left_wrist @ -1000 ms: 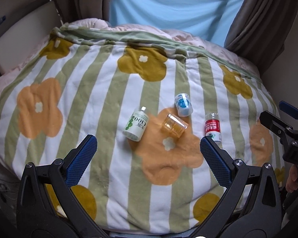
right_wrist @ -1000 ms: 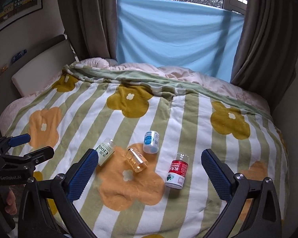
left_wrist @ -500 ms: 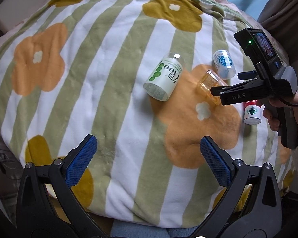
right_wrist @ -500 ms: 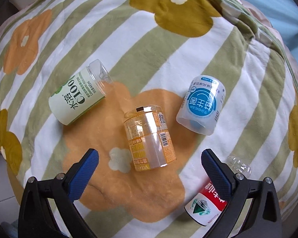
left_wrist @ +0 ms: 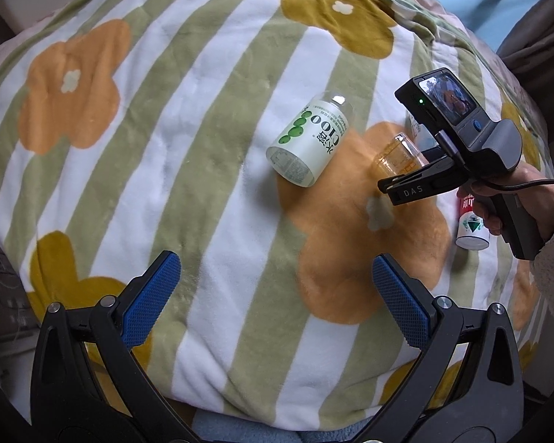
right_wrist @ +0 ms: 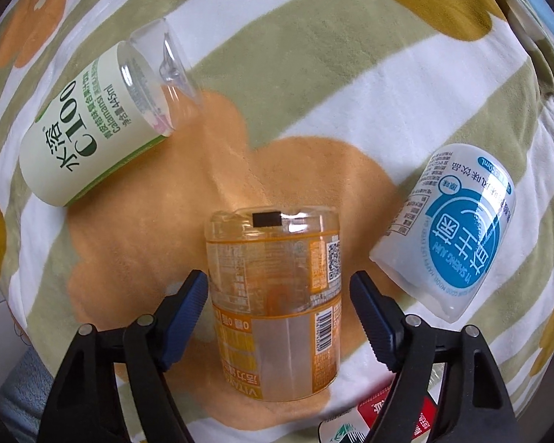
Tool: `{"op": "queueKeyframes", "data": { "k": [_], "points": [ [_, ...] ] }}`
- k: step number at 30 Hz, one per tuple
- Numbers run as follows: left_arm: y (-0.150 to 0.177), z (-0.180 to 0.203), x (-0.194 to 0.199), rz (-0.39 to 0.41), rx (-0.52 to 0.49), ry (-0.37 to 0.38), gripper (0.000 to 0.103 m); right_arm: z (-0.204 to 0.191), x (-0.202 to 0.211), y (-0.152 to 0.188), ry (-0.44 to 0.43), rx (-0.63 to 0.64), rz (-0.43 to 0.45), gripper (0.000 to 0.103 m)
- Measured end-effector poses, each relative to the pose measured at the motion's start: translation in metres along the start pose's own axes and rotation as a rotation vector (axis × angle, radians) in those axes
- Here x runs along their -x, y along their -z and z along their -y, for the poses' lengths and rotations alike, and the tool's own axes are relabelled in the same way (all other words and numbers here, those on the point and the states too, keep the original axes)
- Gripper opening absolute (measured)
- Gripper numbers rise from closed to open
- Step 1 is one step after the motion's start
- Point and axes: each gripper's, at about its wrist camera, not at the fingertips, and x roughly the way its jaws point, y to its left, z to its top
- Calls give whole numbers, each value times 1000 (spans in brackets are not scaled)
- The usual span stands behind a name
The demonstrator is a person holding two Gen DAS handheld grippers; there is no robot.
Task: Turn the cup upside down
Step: 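Move the right tool down toward the clear orange-labelled cup, then close the right gripper around the cup's body and lift it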
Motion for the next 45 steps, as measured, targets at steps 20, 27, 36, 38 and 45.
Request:
{"op": "queueKeyframes", "data": {
  "k": [20,27,36,38,45],
  "points": [
    [10,-16,19,18,-55,14,103,-18,19,9,-10,-130,10,55],
    [10,-17,32,32,-136,35,103,-28,45,48,-109,-351,29,55],
    [17,-11,30,20,-248,62,103,-56,27,137,-305,-740,50,55],
    [21,-10,25,10,-266,65,103,-61,16,153,-359,-821,79,55],
    [37,-7,5,-31,-308,65,103,-71,-17,176,-450,-976,132,56]
  ]
}}
